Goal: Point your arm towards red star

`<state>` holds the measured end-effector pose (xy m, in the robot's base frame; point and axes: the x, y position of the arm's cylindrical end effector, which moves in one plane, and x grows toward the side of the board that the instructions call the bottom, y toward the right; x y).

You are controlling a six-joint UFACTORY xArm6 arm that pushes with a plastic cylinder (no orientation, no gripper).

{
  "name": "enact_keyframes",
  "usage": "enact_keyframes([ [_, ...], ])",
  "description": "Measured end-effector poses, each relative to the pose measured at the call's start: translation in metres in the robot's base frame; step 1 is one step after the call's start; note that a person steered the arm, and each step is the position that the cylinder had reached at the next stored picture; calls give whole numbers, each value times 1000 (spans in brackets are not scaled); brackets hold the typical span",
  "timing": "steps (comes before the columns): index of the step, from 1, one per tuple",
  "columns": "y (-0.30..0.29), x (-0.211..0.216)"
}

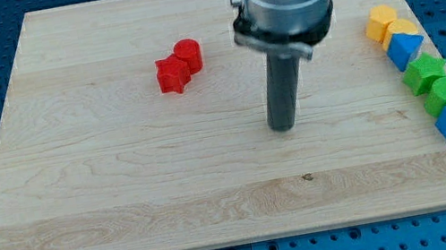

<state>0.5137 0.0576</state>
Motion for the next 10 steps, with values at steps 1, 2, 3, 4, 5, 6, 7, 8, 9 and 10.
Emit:
enact_keyframes([
  [1, -37, 25],
  [2, -85, 3],
  [3, -90, -3],
  [4, -116, -15],
  [5, -138, -22],
  [6, -163, -34],
  [7, -188, -52],
  [8, -193, -68],
  [9, -173, -74],
  [10, -154, -82],
])
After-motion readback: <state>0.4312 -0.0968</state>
